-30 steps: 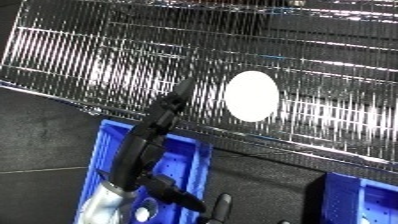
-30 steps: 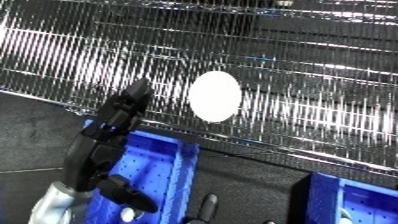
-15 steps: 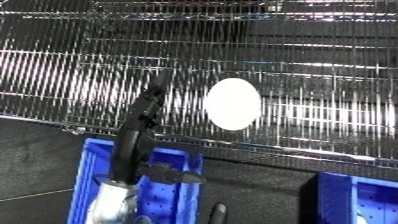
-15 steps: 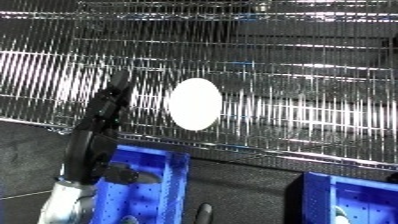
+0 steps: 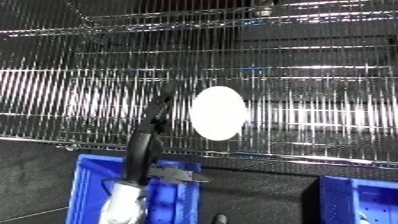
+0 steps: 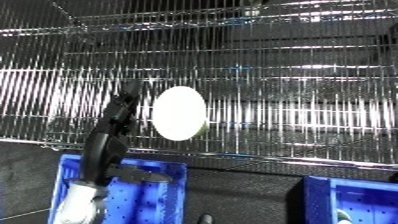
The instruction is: Pick up the object and place it into the box
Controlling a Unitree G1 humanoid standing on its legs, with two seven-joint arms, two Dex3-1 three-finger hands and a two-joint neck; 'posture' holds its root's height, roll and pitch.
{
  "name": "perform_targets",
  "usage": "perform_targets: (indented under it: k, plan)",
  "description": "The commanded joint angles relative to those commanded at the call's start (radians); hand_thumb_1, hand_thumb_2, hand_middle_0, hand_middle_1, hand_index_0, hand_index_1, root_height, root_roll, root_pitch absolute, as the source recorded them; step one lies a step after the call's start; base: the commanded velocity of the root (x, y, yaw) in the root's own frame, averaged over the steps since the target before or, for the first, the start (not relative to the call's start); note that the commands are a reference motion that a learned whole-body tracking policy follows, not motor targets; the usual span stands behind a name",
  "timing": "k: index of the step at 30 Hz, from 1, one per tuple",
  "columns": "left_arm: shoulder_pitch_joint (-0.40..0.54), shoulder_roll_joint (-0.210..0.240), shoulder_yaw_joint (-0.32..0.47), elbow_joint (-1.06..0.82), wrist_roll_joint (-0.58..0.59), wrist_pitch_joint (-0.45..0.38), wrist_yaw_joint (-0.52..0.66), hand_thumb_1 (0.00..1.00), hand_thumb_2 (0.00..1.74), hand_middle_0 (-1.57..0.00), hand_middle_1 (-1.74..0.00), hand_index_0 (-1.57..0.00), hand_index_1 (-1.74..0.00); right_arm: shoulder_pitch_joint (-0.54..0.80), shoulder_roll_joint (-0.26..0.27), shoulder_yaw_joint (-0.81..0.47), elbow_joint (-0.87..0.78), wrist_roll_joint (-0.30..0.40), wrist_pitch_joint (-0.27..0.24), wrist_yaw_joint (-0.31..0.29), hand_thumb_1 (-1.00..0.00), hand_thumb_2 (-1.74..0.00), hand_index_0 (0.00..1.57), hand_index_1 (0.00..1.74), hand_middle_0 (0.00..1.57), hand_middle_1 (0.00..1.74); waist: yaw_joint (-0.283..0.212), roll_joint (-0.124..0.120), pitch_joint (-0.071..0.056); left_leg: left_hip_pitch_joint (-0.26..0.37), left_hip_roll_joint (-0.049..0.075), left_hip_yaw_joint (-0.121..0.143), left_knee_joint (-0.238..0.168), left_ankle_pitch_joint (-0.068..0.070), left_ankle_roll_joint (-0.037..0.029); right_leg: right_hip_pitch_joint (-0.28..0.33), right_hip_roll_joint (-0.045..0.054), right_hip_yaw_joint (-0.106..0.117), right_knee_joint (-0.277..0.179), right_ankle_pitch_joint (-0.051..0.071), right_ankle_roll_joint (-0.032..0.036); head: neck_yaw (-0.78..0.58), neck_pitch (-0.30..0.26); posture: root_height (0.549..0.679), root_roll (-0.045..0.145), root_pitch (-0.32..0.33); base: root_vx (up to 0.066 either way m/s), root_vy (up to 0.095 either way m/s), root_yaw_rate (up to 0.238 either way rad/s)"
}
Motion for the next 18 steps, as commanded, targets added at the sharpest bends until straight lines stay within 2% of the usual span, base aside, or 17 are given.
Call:
perform_targets:
  k: [16, 18]
  plan:
    - [-0.152, -0.020, -0.013, 0.140, -0.032, 0.032, -0.012, 0.00, 0.00, 0.00, 0.00, 0.00, 0.00, -0.008, 0.002, 0.030, -0.041, 0.031, -0.003, -0.017, 0.00, 0.00, 0.00, 0.00, 0.00, 0.00, -0.052, -0.024, 0.000, -0.032, 0.018, 0.010, 0.012, -0.006, -0.0064, -0.035, 0.0179, 0.016, -0.005, 0.005, 0.0015, -0.041, 0.057, 0.635, 0.000, 0.134, -0.003, 0.001, -0.051]
    - [-0.169, -0.022, -0.012, 0.151, -0.046, 0.038, -0.016, 0.10, 0.17, -0.16, -0.17, -0.16, -0.17, -0.007, 0.003, 0.033, -0.046, 0.031, -0.004, -0.019, 0.00, 0.00, 0.00, 0.00, 0.00, 0.00, -0.058, -0.026, 0.000, -0.030, 0.020, 0.011, 0.011, -0.006, -0.0071, -0.034, 0.0187, 0.017, -0.008, 0.006, 0.0018, -0.048, 0.059, 0.635, 0.000, 0.135, 0.002, 0.008, -0.040]
